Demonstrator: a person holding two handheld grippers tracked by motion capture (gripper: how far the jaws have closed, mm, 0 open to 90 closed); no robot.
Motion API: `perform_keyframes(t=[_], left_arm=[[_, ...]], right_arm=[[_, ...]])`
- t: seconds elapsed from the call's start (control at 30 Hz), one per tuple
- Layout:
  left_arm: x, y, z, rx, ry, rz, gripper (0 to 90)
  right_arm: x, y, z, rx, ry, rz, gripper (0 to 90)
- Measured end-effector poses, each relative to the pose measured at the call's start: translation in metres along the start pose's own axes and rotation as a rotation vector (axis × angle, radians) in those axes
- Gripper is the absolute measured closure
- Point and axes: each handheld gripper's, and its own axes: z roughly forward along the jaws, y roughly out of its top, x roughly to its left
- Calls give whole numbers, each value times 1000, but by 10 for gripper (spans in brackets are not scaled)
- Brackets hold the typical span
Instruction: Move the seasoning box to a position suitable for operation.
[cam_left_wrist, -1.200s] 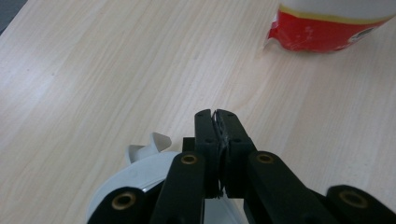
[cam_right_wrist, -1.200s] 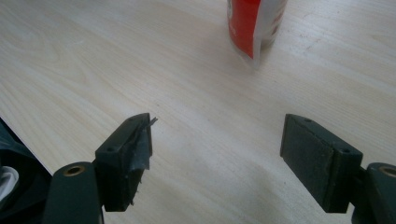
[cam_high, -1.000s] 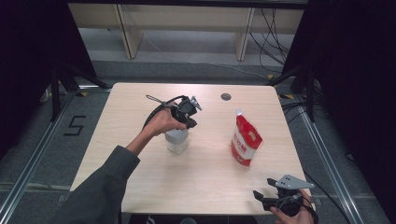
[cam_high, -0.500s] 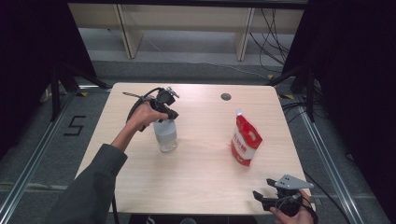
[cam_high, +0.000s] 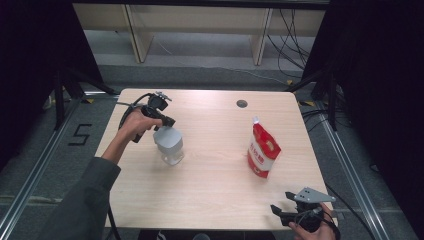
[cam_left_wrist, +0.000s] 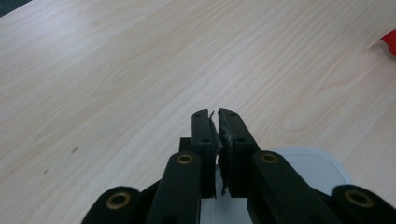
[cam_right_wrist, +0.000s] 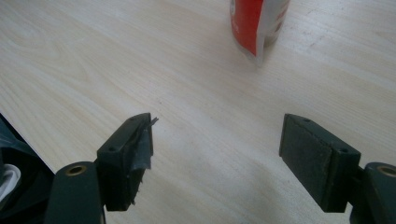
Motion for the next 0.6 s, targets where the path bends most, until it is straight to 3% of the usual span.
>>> perform_keyframes(t=[0.13, 0.33, 0.4, 0.43, 0.47, 0.5, 0.6], left_arm=[[6, -11, -6, -23, 0, -46, 846], [14, -30, -17, -50, -9, -77, 811], [18, -36, -22, -105, -15, -103, 760], [22, -43, -29, -168, -15, -133, 715], [22, -43, -29, -168, -15, -133, 688], [25, -49, -33, -218, -18, -144, 688], [31, -63, -42, -272, 12, -142, 649]], right_arm=[[0, 0, 0, 9, 3, 9, 269], [0, 0, 0, 3, -7, 0, 269], [0, 0, 0, 0, -8, 0, 269], [0, 0, 0, 4, 0, 8, 269], [0, 0, 0, 5, 0, 9, 269], [0, 0, 0, 5, 0, 9, 269], [0, 0, 1, -2, -16, -1, 269]])
